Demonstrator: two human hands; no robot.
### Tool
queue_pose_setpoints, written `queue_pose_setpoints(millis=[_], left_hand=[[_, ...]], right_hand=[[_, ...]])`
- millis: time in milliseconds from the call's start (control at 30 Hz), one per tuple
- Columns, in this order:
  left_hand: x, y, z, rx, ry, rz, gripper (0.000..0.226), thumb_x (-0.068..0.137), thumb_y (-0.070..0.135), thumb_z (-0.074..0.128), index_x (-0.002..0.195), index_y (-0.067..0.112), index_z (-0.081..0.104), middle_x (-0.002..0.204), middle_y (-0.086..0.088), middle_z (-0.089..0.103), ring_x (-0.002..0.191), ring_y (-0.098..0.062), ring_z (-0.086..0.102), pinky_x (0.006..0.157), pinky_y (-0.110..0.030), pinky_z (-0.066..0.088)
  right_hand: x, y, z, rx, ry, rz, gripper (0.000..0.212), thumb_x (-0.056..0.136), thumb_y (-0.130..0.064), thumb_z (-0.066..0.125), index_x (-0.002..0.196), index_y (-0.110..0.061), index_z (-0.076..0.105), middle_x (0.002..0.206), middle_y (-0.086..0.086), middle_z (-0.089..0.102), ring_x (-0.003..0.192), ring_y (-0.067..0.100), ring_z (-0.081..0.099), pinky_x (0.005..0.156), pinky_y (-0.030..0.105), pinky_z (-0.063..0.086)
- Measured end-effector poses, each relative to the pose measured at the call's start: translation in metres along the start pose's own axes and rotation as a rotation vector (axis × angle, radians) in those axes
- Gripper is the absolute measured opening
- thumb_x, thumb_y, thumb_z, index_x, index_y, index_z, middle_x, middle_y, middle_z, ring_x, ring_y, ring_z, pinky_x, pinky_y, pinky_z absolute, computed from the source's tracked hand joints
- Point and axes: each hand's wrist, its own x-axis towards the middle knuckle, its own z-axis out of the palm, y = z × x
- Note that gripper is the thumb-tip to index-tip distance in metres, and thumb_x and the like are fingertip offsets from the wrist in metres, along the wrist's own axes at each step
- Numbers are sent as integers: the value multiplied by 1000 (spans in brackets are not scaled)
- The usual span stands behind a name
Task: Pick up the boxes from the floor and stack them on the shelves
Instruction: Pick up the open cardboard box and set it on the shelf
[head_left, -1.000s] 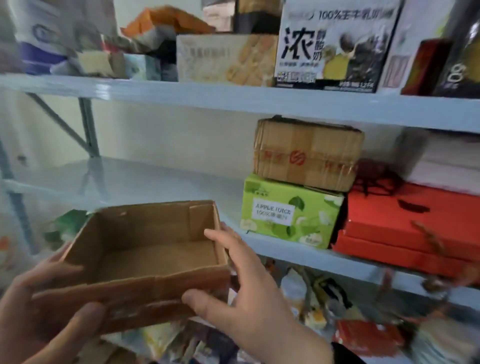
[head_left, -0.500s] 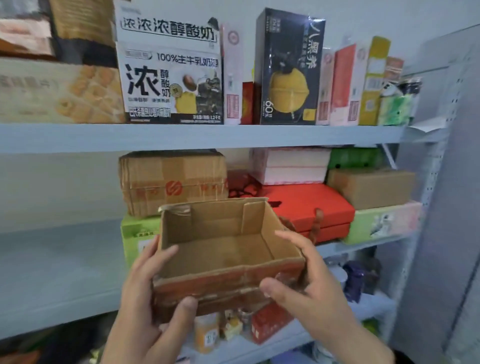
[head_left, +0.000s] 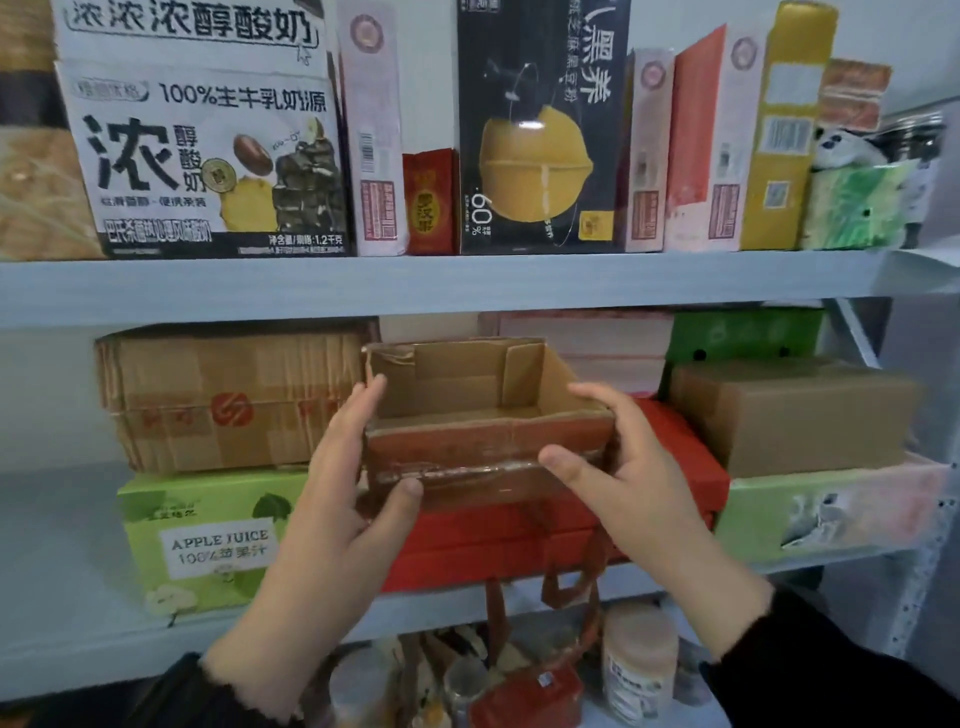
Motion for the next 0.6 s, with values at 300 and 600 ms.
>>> queue_pose_setpoints(millis=[300, 600], left_hand=[[-6, 3, 68, -109, 43, 4, 77, 77, 53, 64, 146, 63, 33, 157, 10, 41, 146, -22, 41, 113, -53, 40], [49, 75, 202, -74, -185, 219, 81, 96, 33, 62, 142, 72, 9, 166, 26, 5, 123, 32, 30, 84, -6, 43]], right_hand=[[2, 34, -71, -61, -72, -48, 52, 78, -64, 66, 125, -65, 44, 128, -38, 55, 113, -9, 58, 91, 18, 48], [15, 80, -219, 20, 232, 9, 49, 92, -25, 69, 134, -44, 53, 115, -16, 69, 109, 5, 67, 85, 22, 56]])
